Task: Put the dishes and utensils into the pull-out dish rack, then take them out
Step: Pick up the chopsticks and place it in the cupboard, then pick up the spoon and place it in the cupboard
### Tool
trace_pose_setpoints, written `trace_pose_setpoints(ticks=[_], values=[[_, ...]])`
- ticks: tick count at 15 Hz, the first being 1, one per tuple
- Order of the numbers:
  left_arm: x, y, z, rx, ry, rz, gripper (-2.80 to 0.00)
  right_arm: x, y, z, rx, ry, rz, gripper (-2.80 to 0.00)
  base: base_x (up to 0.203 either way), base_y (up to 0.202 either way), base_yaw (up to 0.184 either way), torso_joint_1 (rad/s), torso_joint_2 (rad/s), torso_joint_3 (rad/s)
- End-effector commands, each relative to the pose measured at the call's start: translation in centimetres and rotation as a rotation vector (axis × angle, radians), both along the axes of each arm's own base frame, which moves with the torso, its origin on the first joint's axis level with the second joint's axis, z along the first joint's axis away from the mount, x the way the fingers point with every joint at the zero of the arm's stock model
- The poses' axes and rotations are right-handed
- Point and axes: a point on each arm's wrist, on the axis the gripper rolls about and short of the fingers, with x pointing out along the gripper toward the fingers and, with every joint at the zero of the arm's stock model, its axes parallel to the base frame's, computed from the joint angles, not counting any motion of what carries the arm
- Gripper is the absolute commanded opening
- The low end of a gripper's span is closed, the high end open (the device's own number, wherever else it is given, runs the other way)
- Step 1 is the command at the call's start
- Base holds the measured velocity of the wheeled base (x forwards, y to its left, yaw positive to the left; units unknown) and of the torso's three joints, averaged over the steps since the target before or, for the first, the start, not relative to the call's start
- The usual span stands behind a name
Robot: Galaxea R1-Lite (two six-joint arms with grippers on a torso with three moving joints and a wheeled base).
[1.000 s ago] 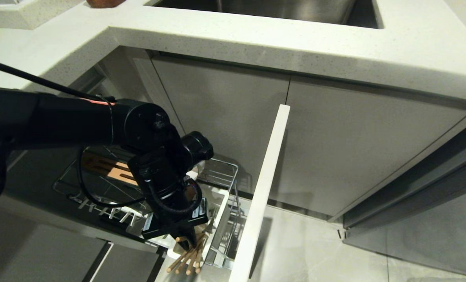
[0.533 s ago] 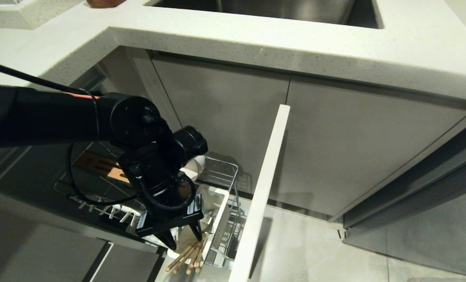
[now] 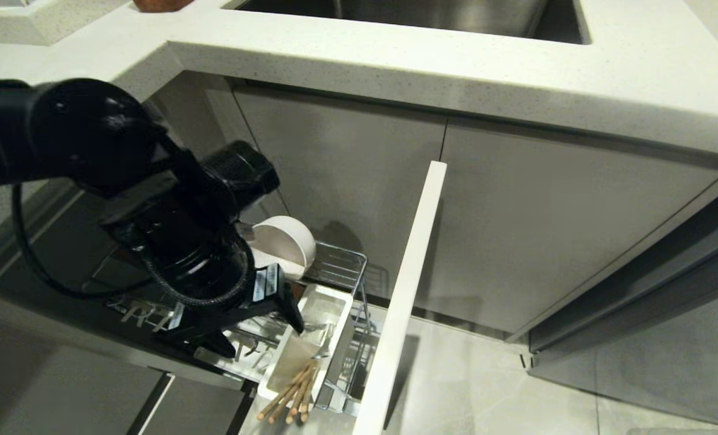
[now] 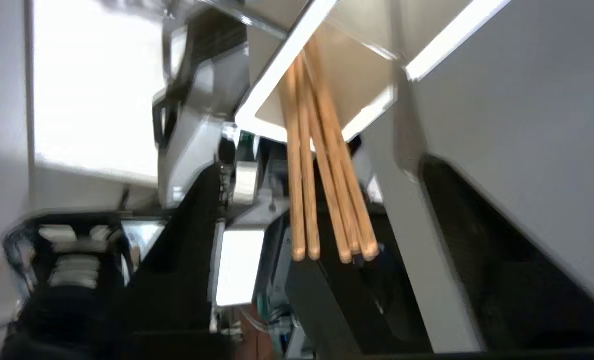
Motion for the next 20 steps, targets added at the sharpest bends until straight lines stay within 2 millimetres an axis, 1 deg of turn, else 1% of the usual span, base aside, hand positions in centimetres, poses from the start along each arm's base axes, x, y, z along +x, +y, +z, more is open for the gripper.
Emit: trace_pose_setpoints(ticks=[1, 4, 7, 10, 12, 15, 18, 20], values=[[-2.5, 1.5, 3.0, -0.044, -0.108, 0.008, -2.8, 0.0, 0.0, -0.1, 0.0, 0.003, -0.001, -2.8, 0.0, 0.0, 0.0, 0.0, 0.0, 0.0], [-5.3, 3.0, 6.3, -0.073, -0.268, 0.019, -2.8, 0.0, 0.0, 0.0, 0.0, 0.003, 0.0, -2.8, 0.0, 0.0, 0.0, 0.0, 0.0, 0.0], [-7.7, 4.6, 8.8, -0.096, -0.398, 0.026, -2.8, 0.0, 0.0, -0.1, 0.0, 0.003, 0.001, -2.8, 0.0, 0.0, 0.0, 0.0, 0.0, 0.0], [-10.7, 6.8, 12.3, -0.094, -0.614, 0.088, -2.8, 0.0, 0.0, -0.1, 0.0, 0.002, 0.0, -2.8, 0.0, 0.0, 0.0, 0.0, 0.0, 0.0], [-12.2, 8.0, 13.8, -0.039, -0.739, 0.136, -2.8, 0.0, 0.0, -0.1, 0.0, 0.003, 0.0, -2.8, 0.0, 0.0, 0.0, 0.0, 0.0, 0.0], [-14.3, 10.6, 16.3, 0.095, -0.973, 0.217, -2.8, 0.0, 0.0, -0.1, 0.0, 0.003, 0.001, -2.8, 0.0, 0.0, 0.0, 0.0, 0.0, 0.0], [-15.5, 12.6, 17.5, 0.239, -1.077, 0.311, -2.8, 0.0, 0.0, -0.1, 0.0, 0.002, 0.0, -2.8, 0.0, 0.0, 0.0, 0.0, 0.0, 0.0], [-16.3, 13.9, 17.7, 0.347, -1.091, 0.416, -2.8, 0.0, 0.0, 0.0, 0.0, 0.001, -0.001, -2.8, 0.0, 0.0, 0.0, 0.0, 0.0, 0.0]])
